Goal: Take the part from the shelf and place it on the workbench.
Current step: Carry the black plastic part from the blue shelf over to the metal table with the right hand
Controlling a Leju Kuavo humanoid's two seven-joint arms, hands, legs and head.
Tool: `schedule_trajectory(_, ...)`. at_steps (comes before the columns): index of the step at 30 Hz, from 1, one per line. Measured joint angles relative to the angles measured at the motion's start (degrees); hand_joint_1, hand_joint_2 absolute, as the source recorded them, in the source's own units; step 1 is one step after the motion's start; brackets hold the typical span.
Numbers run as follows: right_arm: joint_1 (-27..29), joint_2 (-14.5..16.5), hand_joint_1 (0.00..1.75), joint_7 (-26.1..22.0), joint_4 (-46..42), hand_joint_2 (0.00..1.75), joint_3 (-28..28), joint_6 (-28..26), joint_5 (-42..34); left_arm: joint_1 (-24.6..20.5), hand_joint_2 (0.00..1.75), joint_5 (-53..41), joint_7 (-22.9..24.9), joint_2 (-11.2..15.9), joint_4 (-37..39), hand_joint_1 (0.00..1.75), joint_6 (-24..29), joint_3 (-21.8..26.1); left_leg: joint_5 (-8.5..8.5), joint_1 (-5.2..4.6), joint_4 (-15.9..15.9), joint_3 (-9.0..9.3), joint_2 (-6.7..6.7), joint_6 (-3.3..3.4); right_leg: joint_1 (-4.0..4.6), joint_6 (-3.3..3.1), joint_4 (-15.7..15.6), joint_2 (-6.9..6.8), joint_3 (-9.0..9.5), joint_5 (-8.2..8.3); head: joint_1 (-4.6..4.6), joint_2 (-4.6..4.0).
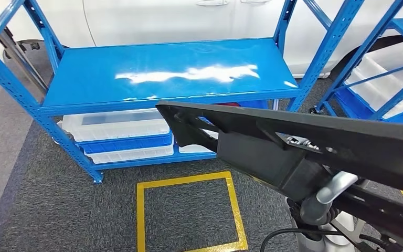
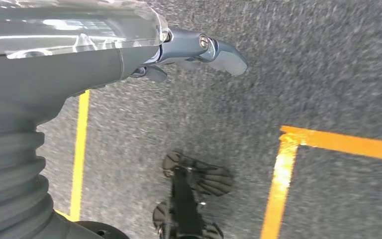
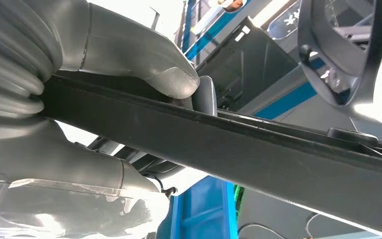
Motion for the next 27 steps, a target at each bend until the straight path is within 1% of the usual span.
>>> schedule_trajectory(1, 0.01, -0.57, 1.75, 0.00, -0.48, 1.75, 0.79, -0.91, 0.14, 0.05, 1.75, -0.18, 0.50, -0.01, 0.00, 0.00, 0.32, 0.00, -0.04, -0.04, 0.06, -0.05, 0.72, -0.02, -0.09, 0.07, 0.87, -0.22, -0.28, 0.16, 0.01, 0.00)
schedule_trajectory(2, -0.01, -1.18, 1.75, -0.01, -0.95, 1.75, 1.57, -1.81, 0.26, 0.06, 1.75, -0.39, 0.94, -0.03, 0.00, 0.00, 0.63, -0.01, -0.10, -0.07, 0.13, -0.06, 1.38, -0.07, -0.15, 0.07, -0.59, -0.46, 0.63, 1.33, 0.01, 0.00)
schedule_trajectory(3, -0.07, -1.81, 1.75, -0.01, -1.41, 1.75, 2.38, -2.65, 0.37, 0.04, 1.75, -0.58, 1.33, -0.05, 0.00, 0.00, 0.94, -0.01, -0.19, -0.08, 0.19, 0.01, 1.96, -0.18, -0.17, -0.04, -4.18, -1.00, 2.67, 3.20, 0.01, 0.00)
schedule_trajectory(4, -0.15, -2.47, 1.75, -0.01, -1.87, 1.75, 3.18, -3.42, 0.45, 0.02, 1.75, -0.72, 1.63, -0.07, 0.00, 0.00, 1.24, -0.01, -0.30, -0.15, 0.23, 0.13, 2.46, -0.32, -0.04, -0.28, -8.66, -2.35, 5.14, 4.81, 0.01, 0.00)
schedule_trajectory(5, -0.24, -3.03, 1.75, 0.00, -2.22, 1.75, 3.85, -3.99, 0.46, 0.02, 1.75, -0.84, 1.81, -0.09, 0.00, 0.00, 1.48, -0.01, -0.44, -0.30, 0.31, 0.24, 2.90, -0.55, 0.20, -0.65, -12.37, -3.55, 7.13, 5.96, 0.00, 0.00)
schedule_trajectory(6, -0.31, -3.57, 1.75, 0.00, -2.52, 1.75, 4.42, -4.48, 0.36, 0.02, 1.75, -0.94, 1.99, -0.10, 0.00, 0.00, 1.69, -0.01, -0.55, -0.45, 0.36, 0.34, 3.32, -0.82, 0.46, -1.03, -14.81, -4.43, 8.37, 6.53, 0.00, 0.00)
schedule_trajectory(7, -0.34, -4.10, 1.75, 0.00, -2.75, 1.75, 4.87, -4.87, 0.21, 0.04, 1.75, -1.09, 2.15, -0.10, 0.00, 0.00, 1.82, -0.01, -0.62, -0.59, 0.39, 0.42, 3.76, -1.11, 0.72, -1.39, -15.77, -4.86, 8.73, 6.55, 0.00, 0.00)
schedule_trajectory(8, -0.33, -4.61, 1.75, 0.00, -2.93, 1.75, 5.20, -5.12, -0.01, 0.04, 1.75, -1.22, 2.28, -0.11, 0.00, 0.00, 1.83, -0.01, -0.66, -0.69, 0.37, 0.50, 4.27, -1.44, 0.88, -1.72, -15.80, -4.27, 8.58, 6.66, 0.00, 0.00)
schedule_trajectory(9, -0.29, -5.09, 1.75, 0.00, -3.13, 1.75, 5.44, -5.28, -0.29, 0.02, 1.75, -1.36, 2.39, -0.11, 0.00, 0.00, 1.73, -0.02, -0.72, -0.67, 0.33, 0.60, 4.65, -1.75, 0.82, -2.02, -15.89, -3.66, 8.48, 6.79, 0.00, 0.00)
schedule_trajectory(10, -0.25, -5.55, 1.75, 0.00, -3.34, 1.75, 5.59, -5.33, -0.62, -0.02, 1.75, -1.51, 2.45, -0.10, 0.00, 0.00, 1.54, -0.03, -1.14, -0.57, 0.67, 0.55, 4.08, -2.11, 0.67, -2.36, -16.08, -3.08, 8.48, 6.97, 0.01, 0.00)
schedule_trajectory(11, -0.22, -5.91, 1.75, 0.00, -3.52, 1.75, 5.70, -5.33, -0.97, -0.04, 1.75, -1.65, 2.47, -0.10, 0.00, 0.00, 1.28, -0.05, -2.16, -0.46, 1.95, 0.08, 2.94, -2.42, 0.49, -2.69, -16.29, -2.49, 8.49, 7.18, 0.00, 0.00)
schedule_trajectory(12, -0.17, -6.16, 1.75, 0.00, -3.65, 1.75, 5.81, -5.32, -1.22, -0.02, 1.75, -1.78, 2.46, -0.11, 0.00, 0.00, 0.94, -0.07, -3.84, -0.34, 4.55, -1.01, 1.44, -2.69, 0.31, -2.98, -16.46, -1.89, 8.50, 7.38, 0.00, 0.00)
schedule_trajectory(13, -0.11, -6.40, 1.75, 0.00, -3.72, 1.75, 5.97, -5.27, -1.41, 0.07, 1.75, -1.89, 2.44, -0.13, 0.00, 0.00, 0.58, -0.09, -5.94, -0.24, 8.34, -2.71, -0.07, -2.88, 0.28, -3.18, -16.51, -1.21, 8.41, 7.51, -0.01, 0.00)
schedule_trajectory(14, -0.03, -6.56, 1.75, 0.00, -3.72, 1.75, 6.16, -5.18, -1.48, 0.20, 1.75, -1.97, 2.38, -0.15, 0.00, 0.00, 0.26, -0.11, -7.86, -0.22, 12.61, -4.68, -0.75, -2.97, 0.32, -3.30, -16.48, -0.51, 8.27, 7.60, -0.01, 0.00)
schedule_trajectory(15, 0.04, -6.72, 1.75, 0.00, -3.72, 1.75, 6.37, -5.06, -1.50, 0.31, 1.75, -1.99, 2.23, -0.17, 0.00, 0.00, -0.09, -0.13, -8.98, -0.21, 16.08, -6.35, -0.99, -3.00, 0.38, -3.35, -16.42, 0.28, 8.15, 7.66, -0.01, 0.00)
schedule_trajectory(16, 0.08, -6.85, 1.75, 0.00, -3.72, 1.75, 6.56, -4.89, -1.54, 0.37, 1.75, -1.99, 2.01, -0.20, 0.00, 0.00, -0.34, -0.14, -8.93, -0.22, 17.61, -7.17, -1.07, -2.94, 0.44, -3.36, -16.35, 1.07, 8.08, 7.71, -0.01, 0.00)
schedule_trajectory(17, 0.08, -6.95, 1.75, 0.00, -3.72, 1.75, 6.72, -4.74, -1.59, 0.37, 1.75, -1.99, 1.77, -0.21, 0.00, 0.00, -0.54, -0.15, -7.64, -0.22, 16.67, -6.84, -1.17, -2.80, 0.47, -3.34, -16.26, 1.87, 8.08, 7.73, -0.01, 0.00)
schedule_trajectory(18, 0.05, -7.01, 1.75, 0.00, -3.72, 1.75, 6.83, -4.59, -1.64, 0.31, 1.75, -1.97, 1.53, -0.23, 0.00, 0.00, -0.70, -0.15, -5.45, -0.22, 13.39, -5.40, -1.51, -2.57, 0.50, -3.30, -16.17, 2.66, 8.15, 7.75, -0.01, 0.00)
schedule_trajectory(19, 0.02, -7.05, 1.75, 0.00, -3.72, 1.75, 6.89, -4.44, -1.69, 0.25, 1.75, -1.96, 1.38, -0.23, 0.00, 0.00, -0.80, -0.16, -3.19, -0.22, 8.95, -3.42, -2.58, -2.26, 0.47, -3.23, -16.10, 3.34, 8.20, 7.77, -0.01, 0.00)
schedule_trajectory(20, -0.04, -7.09, 1.75, 0.00, -3.72, 1.75, 6.92, -4.33, -1.70, 0.21, 1.75, -1.95, 1.30, -0.24, 0.00, 0.00, -0.87, -0.17, -1.57, -0.18, 4.87, -1.65, -3.95, -1.94, 0.50, -3.05, -15.99, 3.99, 8.15, 7.81, 0.00, 0.00)
schedule_trajectory(21, -0.09, -7.11, 1.75, 0.00, -3.72, 1.75, 6.97, -4.24, -1.70, 0.17, 1.75, -1.95, 1.26, -0.26, 0.00, 0.00, -0.92, -0.18, -0.66, -0.18, 2.08, -0.48, -5.05, -1.70, 0.44, -2.78, -15.91, 4.60, 7.97, 7.92, 0.00, 0.00)
schedule_trajectory(22, -0.13, -7.14, 1.75, 0.00, -3.71, 1.75, 7.03, -4.17, -1.71, 0.14, 1.75, -1.94, 1.25, -0.28, 0.00, 0.00, -0.94, -0.19, -0.48, -0.24, 0.78, -0.01, -5.83, -1.50, 0.32, -2.42, -15.88, 5.20, 7.70, 8.06, -0.01, 0.00)
schedule_trajectory(23, -0.16, -7.17, 1.75, 0.00, -3.71, 1.75, 7.09, -4.15, -1.72, 0.10, 1.75, -1.93, 1.23, -0.31, 0.00, 0.00, -0.95, -0.20, -0.53, -0.33, 0.54, 0.07, -5.72, -1.34, 0.21, -1.98, -15.91, 5.83, 7.45, 8.25, -0.01, 0.00)
schedule_trajectory(24, -0.17, -7.22, 1.75, 0.00, -3.71, 1.75, 7.14, -4.12, -1.76, 0.03, 1.75, -1.92, 1.19, -0.41, 0.00, 0.00, -0.98, -0.21, -0.34, -0.30, 0.42, 0.10, -5.13, -1.11, 0.15, -1.54, -15.99, 6.39, 7.24, 8.42, -0.01, 0.00)
schedule_trajectory(25, -0.17, -7.29, 1.75, 0.00, -3.72, 1.75, 7.17, -4.05, -1.86, -0.07, 1.75, -1.90, 1.05, -0.48, 0.00, 0.00, -1.03, -0.21, -0.10, -0.21, 0.16, 0.17, -4.50, -0.79, 0.17, -1.24, -15.80, 6.18, 7.04, 8.35, 0.00, 0.00)
schedule_trajectory(26, -0.28, -7.36, 1.75, 0.00, -3.75, 1.75, 7.19, -3.84, -2.06, -0.17, 1.75, -1.86, 0.85, -0.54, 0.00, 0.00, -1.08, -0.22, 0.16, -0.05, -0.13, 0.24, -3.79, -0.41, 0.27, -1.01, -14.80, 5.12, 6.48, 7.66, 0.01, 0.00)
schedule_trajectory(27, -0.41, -7.40, 1.75, 0.00, -3.78, 1.75, 7.20, -3.48, -2.36, -0.23, 1.75, -1.75, 0.60, -0.61, 0.00, 0.00, -1.10, -0.22, 0.38, 0.10, -0.41, 0.24, -3.04, -0.11, 0.35, -0.82, -12.66, 3.60, 5.43, 6.32, 0.01, 0.00)
